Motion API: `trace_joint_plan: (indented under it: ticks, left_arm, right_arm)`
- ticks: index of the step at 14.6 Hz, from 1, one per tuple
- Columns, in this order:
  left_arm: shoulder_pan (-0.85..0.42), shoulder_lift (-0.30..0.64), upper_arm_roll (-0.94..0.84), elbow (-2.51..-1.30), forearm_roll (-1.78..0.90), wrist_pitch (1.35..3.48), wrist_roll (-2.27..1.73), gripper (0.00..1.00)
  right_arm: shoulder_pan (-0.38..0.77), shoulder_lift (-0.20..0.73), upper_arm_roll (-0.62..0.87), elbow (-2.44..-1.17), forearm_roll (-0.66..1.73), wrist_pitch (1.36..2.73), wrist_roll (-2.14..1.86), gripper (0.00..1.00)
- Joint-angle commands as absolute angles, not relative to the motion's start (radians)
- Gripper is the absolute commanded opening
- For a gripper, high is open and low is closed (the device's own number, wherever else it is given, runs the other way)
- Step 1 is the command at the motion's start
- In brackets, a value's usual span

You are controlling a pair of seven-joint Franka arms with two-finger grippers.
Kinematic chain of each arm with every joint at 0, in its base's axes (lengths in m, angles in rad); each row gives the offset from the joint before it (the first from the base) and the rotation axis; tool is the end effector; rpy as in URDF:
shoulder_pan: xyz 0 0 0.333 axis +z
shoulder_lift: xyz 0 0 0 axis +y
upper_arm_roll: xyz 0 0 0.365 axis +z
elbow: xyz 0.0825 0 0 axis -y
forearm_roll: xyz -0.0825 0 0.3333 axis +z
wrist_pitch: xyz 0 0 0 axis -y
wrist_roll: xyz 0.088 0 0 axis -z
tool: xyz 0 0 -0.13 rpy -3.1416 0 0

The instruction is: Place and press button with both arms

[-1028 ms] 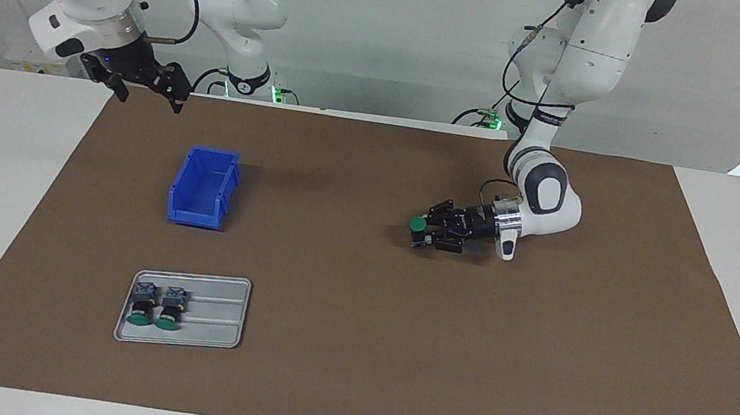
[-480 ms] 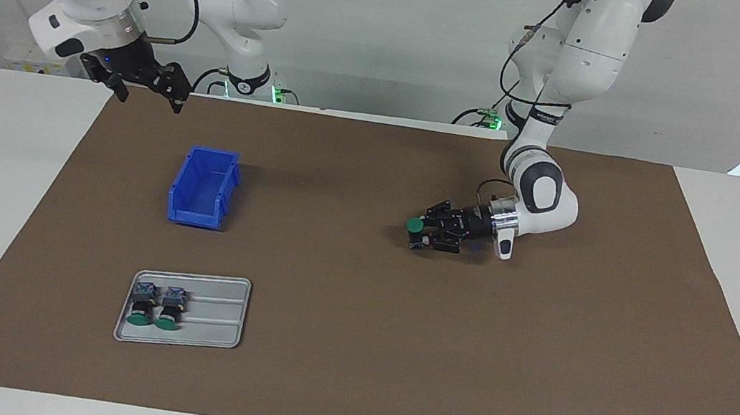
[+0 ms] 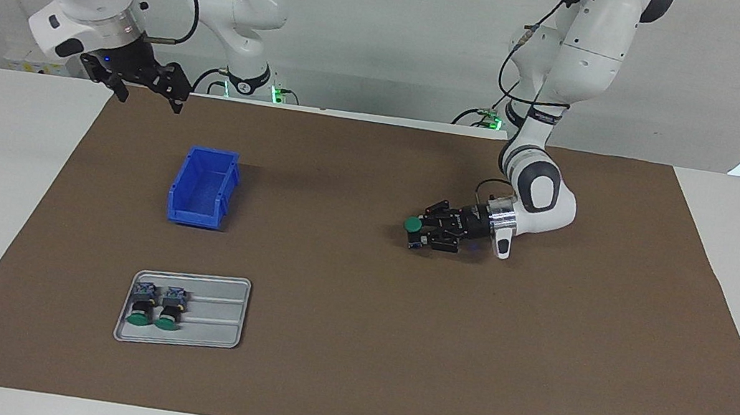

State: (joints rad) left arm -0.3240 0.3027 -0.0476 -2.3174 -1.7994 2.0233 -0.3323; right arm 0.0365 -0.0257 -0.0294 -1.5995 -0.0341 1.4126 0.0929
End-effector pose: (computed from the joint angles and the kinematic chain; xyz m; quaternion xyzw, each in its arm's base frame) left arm 0.4462 -0.2552 0.3011 0.6001 0.5219 -0.3734 0.4776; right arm 0.4727 -0.0017 0.6391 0.9956 -0.0440 -0.0796 0.0206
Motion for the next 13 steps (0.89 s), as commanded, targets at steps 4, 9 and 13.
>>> trace_joint_plan:
  ticks: [4, 9, 13]
  left_arm:
    - [-0.339, 0.296, -0.040, -2.330, -1.827, 2.040, -0.313, 0.53]
    - [-0.342, 0.279, -0.038, -2.338, -1.825, 2.066, -0.322, 0.67]
    - [-0.366, 0.258, -0.038, -2.338, -1.824, 2.126, -0.351, 0.82]
  right_arm:
    - [0.032, -0.043, -0.031, -1.620, -0.034, 1.427, 0.074, 1.00]
    - [0.034, -0.043, -0.031, -1.620, -0.034, 1.427, 0.074, 1.00]
    - [0.032, -0.043, -0.031, -1.620, -0.034, 1.427, 0.074, 1.00]
